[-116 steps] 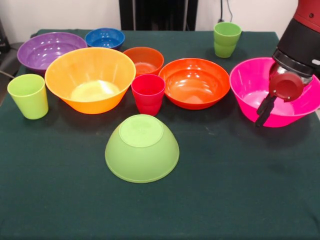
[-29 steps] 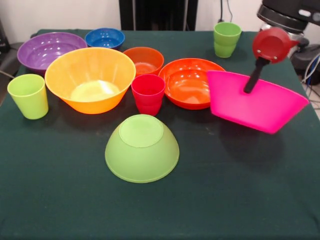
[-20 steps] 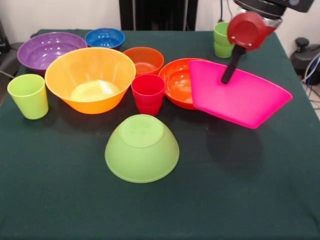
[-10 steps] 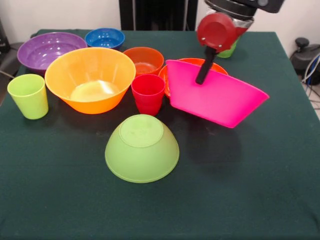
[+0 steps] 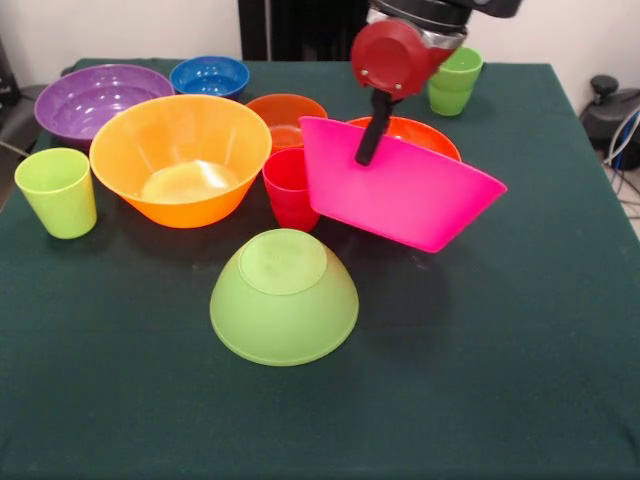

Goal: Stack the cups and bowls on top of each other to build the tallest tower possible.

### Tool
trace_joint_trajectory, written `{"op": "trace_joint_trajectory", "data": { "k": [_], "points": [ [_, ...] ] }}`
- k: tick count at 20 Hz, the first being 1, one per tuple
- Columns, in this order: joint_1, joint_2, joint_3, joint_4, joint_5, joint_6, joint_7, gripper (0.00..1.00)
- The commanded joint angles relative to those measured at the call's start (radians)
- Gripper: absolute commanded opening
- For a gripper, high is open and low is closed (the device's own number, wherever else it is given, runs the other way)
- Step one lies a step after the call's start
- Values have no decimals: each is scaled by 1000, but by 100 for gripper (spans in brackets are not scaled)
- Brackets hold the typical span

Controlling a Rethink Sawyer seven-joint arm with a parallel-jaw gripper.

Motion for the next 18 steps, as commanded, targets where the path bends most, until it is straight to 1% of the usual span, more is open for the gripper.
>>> {"op": "trace_joint_trajectory", "data": {
  "k": [1,7,12,18],
  "points": [
    [-66,-71,183,77,-133,113,-314,0],
    [-86,-96,209,68,-181,142,-281,0],
    [-112,-113,231,60,-219,156,-281,0],
    [-142,-102,259,44,-264,126,-271,0]
  ]
}}
